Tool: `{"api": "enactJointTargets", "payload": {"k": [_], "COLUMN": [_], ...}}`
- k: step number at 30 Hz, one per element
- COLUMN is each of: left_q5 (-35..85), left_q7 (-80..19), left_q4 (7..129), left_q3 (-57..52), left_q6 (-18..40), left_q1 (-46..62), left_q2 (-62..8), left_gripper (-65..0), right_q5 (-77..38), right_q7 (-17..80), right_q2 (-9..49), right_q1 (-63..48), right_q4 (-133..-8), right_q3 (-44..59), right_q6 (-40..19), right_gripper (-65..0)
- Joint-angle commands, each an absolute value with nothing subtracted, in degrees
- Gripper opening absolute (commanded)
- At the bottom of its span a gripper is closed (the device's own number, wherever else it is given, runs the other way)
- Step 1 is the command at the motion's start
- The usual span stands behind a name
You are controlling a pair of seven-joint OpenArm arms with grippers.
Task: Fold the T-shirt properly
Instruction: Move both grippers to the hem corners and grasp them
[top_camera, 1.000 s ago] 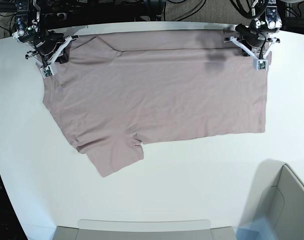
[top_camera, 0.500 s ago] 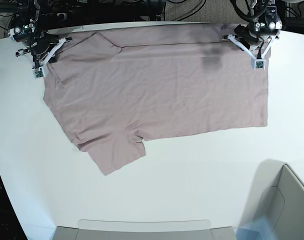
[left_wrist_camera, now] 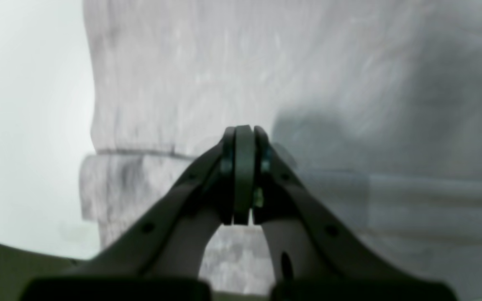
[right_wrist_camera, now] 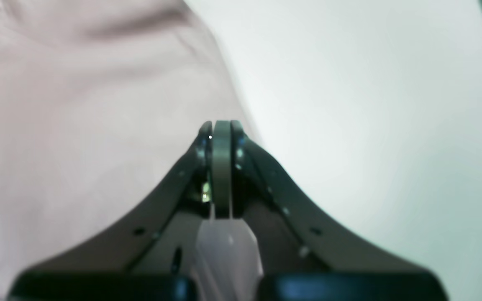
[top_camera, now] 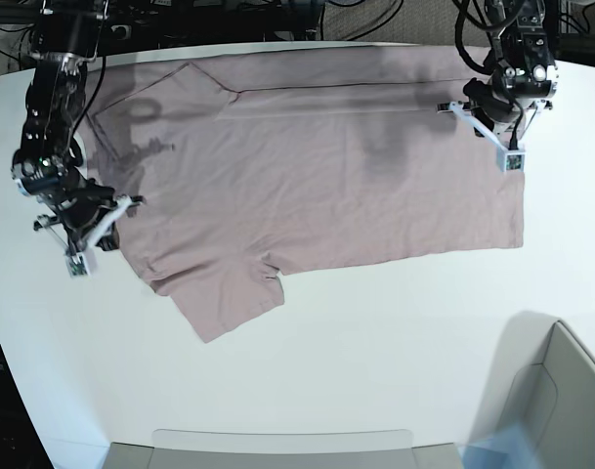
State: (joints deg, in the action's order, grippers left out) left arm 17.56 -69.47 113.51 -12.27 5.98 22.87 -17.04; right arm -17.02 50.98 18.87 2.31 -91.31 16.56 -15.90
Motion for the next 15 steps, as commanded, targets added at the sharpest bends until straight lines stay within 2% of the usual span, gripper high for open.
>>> {"api": "enactJointTargets", "payload": {"k": [1,5,8,12,15], "left_q5": [17.5,17.5,17.5,17.5,17.5], "left_q7": [-69.1,-69.1,-69.1,-69.1,-69.1], "left_q4": [114.4,114.3,114.2,114.2,114.1], "left_q3": [-12.4,-12.5,-12.5,-12.5,-12.5], "left_q6": [5.8,5.8,5.8,5.8,5.8], "left_q1": [22.4,22.4,22.4,22.4,21.4], "left_q2": [-17.5,-17.5,-17.5,-17.5,-17.5], "left_gripper": [-65.0,-65.0,-65.0,-65.0,-65.0], "right_q5": [-16.5,-16.5,-16.5,-16.4,-16.5], "right_q7": [50.3,48.7,45.3,45.3,46.2], "right_q2": [20.2,19.9,19.9,20.9,22.8], "right_q1": [6.3,15.1,15.7,11.0,5.1], "right_q4": [-87.8,-73.1,-66.1,-65.3,-70.0], "right_q3": [14.7,8.1,6.3,6.4,6.5], "right_q6": [-15.4,-15.3,-15.1,-15.1,-15.1], "right_gripper": [-65.0,-65.0,-65.0,-65.0,-65.0]}}
